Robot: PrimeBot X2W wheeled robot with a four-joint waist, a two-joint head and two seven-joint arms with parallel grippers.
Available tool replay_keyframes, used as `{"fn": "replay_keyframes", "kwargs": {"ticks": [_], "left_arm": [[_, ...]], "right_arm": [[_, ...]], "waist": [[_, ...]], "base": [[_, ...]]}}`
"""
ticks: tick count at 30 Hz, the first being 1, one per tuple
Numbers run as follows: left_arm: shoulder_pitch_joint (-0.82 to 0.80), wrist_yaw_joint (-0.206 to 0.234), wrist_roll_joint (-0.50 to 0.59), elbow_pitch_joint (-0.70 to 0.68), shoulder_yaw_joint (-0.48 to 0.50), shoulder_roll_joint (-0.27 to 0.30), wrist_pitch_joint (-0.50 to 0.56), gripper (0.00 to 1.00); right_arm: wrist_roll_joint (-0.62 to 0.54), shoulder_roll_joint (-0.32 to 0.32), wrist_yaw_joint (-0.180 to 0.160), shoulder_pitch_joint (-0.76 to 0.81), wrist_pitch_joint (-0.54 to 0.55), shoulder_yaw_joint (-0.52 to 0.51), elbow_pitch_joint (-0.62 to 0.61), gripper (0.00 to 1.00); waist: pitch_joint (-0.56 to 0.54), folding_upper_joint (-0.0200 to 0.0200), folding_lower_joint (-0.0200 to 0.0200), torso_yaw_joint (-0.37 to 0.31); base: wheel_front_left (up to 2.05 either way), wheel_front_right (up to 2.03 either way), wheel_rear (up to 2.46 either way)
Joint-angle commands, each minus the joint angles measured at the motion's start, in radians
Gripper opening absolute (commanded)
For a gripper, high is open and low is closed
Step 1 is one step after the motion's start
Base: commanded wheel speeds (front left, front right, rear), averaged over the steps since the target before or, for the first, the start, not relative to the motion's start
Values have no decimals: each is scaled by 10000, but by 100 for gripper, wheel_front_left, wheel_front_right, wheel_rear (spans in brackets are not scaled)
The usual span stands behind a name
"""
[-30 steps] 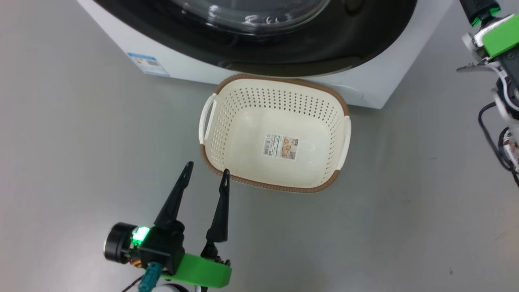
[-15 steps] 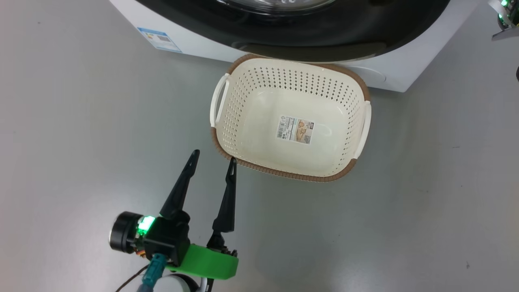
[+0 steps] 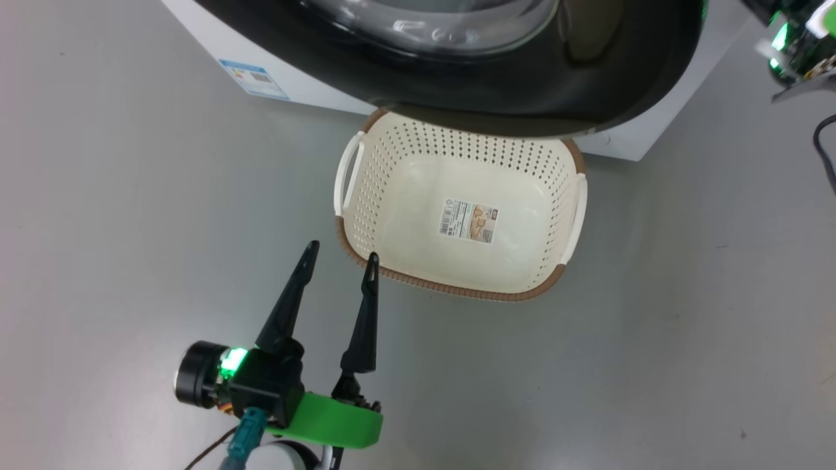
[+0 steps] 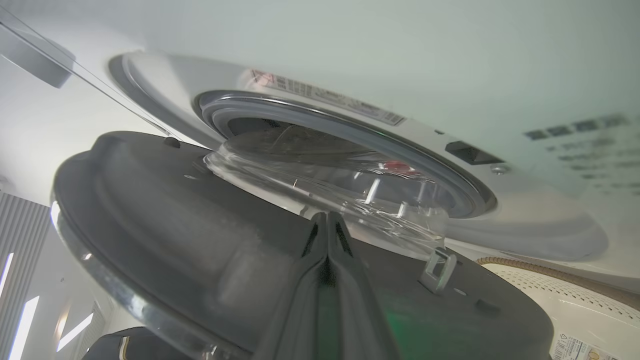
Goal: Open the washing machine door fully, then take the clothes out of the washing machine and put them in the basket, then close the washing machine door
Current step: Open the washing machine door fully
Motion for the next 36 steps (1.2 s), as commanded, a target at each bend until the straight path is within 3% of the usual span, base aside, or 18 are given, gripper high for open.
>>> {"fn": "replay_keyframes", "kwargs": {"ticks": [1,36], "left_arm": [[-58,26,1,-219,337,107,-78,100],[734,-144,148,-230,653,106,-78,100]], "right_arm": [[-28,240,79,294,156,39,-377,0],[-643,1243,79,2699,1968,-23,-2085,0]], "waist": [[-118,0,0,-91],[-1235,0,0,-473]], "base": [[0,0,0],[0,0,0]]}}
